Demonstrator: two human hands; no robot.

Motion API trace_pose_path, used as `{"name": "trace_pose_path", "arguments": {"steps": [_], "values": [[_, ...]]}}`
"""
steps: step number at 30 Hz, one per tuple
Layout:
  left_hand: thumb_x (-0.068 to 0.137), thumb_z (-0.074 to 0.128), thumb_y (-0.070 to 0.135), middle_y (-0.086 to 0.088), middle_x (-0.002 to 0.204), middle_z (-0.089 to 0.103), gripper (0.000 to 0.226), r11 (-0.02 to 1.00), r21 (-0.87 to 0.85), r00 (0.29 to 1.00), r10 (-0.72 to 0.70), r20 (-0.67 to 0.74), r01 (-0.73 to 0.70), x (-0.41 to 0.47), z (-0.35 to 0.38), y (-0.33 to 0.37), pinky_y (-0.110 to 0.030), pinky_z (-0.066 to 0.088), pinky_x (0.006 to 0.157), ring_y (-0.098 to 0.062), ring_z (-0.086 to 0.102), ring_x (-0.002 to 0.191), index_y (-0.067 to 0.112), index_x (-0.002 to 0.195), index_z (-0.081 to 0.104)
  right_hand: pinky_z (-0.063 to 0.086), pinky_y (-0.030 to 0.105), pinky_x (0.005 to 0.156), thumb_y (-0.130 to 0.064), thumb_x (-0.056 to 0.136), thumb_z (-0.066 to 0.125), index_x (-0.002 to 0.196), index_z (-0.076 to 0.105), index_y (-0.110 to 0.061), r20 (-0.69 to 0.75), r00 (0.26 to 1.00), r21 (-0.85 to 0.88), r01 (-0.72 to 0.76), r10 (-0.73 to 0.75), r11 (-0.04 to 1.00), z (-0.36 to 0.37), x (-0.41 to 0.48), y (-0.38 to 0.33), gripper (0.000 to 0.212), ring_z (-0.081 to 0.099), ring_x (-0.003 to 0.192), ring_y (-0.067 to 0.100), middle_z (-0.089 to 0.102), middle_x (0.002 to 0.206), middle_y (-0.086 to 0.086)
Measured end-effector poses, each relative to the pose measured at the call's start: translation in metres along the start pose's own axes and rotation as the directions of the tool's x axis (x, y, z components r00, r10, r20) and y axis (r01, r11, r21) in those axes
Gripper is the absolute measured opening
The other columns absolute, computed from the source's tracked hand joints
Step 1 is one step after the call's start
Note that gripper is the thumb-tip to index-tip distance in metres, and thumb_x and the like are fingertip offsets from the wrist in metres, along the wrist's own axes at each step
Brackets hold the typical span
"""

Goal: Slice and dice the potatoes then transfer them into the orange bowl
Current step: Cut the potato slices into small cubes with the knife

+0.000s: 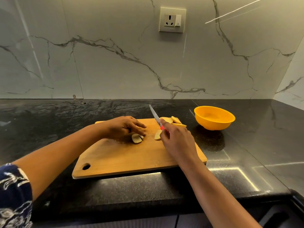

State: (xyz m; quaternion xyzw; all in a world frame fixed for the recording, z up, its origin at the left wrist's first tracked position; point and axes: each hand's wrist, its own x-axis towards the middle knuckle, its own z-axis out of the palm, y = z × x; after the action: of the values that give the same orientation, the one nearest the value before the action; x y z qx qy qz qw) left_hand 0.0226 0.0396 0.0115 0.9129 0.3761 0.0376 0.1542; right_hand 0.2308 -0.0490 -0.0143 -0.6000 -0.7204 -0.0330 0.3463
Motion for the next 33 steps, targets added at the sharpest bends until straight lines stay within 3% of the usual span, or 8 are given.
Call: {"name": "trace_pose_path", "arguments": {"steps": [4, 7, 12, 19, 23, 26, 28, 33], "values": [[0.088, 0.038, -0.013, 0.016, 0.135, 0.045, 0.057, 0.989, -0.148, 0.996, 0.0, -0.084, -0.012, -0.003, -0.001, -0.004, -0.03, 0.031, 0.107, -0.012, 0.036, 0.128, 0.032, 0.114, 0.061, 0.05, 0.025, 0.071, -0.028, 0.099, 0.047, 0.145, 0.038, -0.027, -0.014, 1.0, 0.007, -0.001, 0.001, 1.0, -0.001, 0.0, -0.001, 0.047, 0.061, 0.088, 0.011, 0.069, 0.106, -0.001], [0.088, 0.042, -0.014, 0.014, 0.133, 0.05, 0.057, 0.972, -0.231, 0.987, 0.015, -0.16, -0.052, -0.004, -0.001, -0.007, -0.023, 0.034, 0.101, -0.011, 0.04, 0.127, 0.034, 0.113, 0.061, 0.053, 0.026, 0.075, -0.03, 0.099, 0.048, 0.145, 0.037, -0.029, -0.012, 1.0, -0.001, -0.01, 0.01, 1.0, 0.001, 0.001, 0.0, 0.048, 0.062, 0.089, 0.01, 0.069, 0.107, -0.002], [0.087, 0.054, -0.001, 0.025, 0.126, 0.051, 0.045, 0.989, 0.046, 0.977, 0.144, -0.158, -0.138, -0.009, -0.004, -0.008, -0.014, 0.034, 0.089, -0.003, 0.041, 0.117, 0.038, 0.106, 0.066, 0.051, 0.025, 0.075, -0.028, 0.099, 0.048, 0.144, 0.038, -0.028, -0.023, 1.0, 0.007, -0.006, 0.006, 1.0, -0.001, 0.0, 0.0, 0.046, 0.062, 0.087, 0.009, 0.069, 0.105, -0.002], [0.089, 0.06, 0.015, 0.031, 0.119, 0.05, 0.036, 0.969, 0.202, 0.964, 0.182, -0.194, -0.143, -0.011, 0.007, -0.006, -0.024, 0.026, 0.093, 0.001, 0.038, 0.114, 0.043, 0.112, 0.063, 0.049, 0.023, 0.073, -0.028, 0.099, 0.048, 0.144, 0.038, -0.028, -0.021, 1.0, 0.001, -0.008, 0.008, 1.0, -0.001, 0.0, -0.001, 0.046, 0.061, 0.086, 0.008, 0.069, 0.105, -0.002], [0.086, 0.065, 0.022, 0.028, 0.11, 0.056, 0.029, 0.958, 0.244, 0.942, 0.216, -0.255, -0.154, -0.013, 0.011, -0.01, -0.02, 0.023, 0.09, -0.002, 0.044, 0.106, 0.041, 0.109, 0.066, 0.05, 0.024, 0.074, -0.028, 0.099, 0.048, 0.144, 0.038, -0.028, -0.022, 1.0, -0.01, -0.012, 0.011, 1.0, -0.001, 0.0, -0.001, 0.046, 0.061, 0.086, 0.009, 0.069, 0.105, -0.002], [0.086, 0.055, 0.038, 0.023, 0.111, 0.062, 0.025, 0.955, 0.25, 0.93, 0.229, -0.288, -0.158, -0.016, 0.014, -0.012, -0.021, 0.024, 0.09, -0.001, 0.045, 0.106, 0.042, 0.109, 0.066, 0.05, 0.023, 0.073, -0.029, 0.099, 0.048, 0.144, 0.038, -0.028, -0.029, 1.0, -0.011, -0.011, 0.01, 1.0, -0.001, 0.0, -0.001, 0.046, 0.061, 0.086, 0.008, 0.069, 0.105, -0.002], [0.084, 0.041, 0.048, 0.021, 0.113, 0.062, 0.036, 0.951, 0.27, 0.923, 0.236, -0.305, -0.154, -0.019, 0.018, -0.013, -0.022, 0.024, 0.091, 0.002, 0.041, 0.107, 0.043, 0.11, 0.066, 0.051, 0.023, 0.073, -0.029, 0.099, 0.048, 0.144, 0.038, -0.028, -0.029, 0.999, -0.011, -0.013, 0.013, 1.0, -0.001, 0.0, -0.001, 0.046, 0.062, 0.086, 0.008, 0.069, 0.105, -0.003], [0.082, 0.034, 0.053, 0.02, 0.115, 0.061, 0.043, 0.942, 0.318, 0.912, 0.221, -0.346, -0.107, -0.021, 0.025, -0.006, -0.03, 0.021, 0.092, -0.002, 0.044, 0.11, 0.043, 0.108, 0.067, 0.052, 0.025, 0.074, -0.028, 0.099, 0.048, 0.144, 0.039, -0.028, -0.029, 0.999, -0.008, -0.019, 0.019, 1.0, 0.0, 0.0, -0.002, 0.046, 0.062, 0.086, 0.009, 0.07, 0.105, -0.002]]}}
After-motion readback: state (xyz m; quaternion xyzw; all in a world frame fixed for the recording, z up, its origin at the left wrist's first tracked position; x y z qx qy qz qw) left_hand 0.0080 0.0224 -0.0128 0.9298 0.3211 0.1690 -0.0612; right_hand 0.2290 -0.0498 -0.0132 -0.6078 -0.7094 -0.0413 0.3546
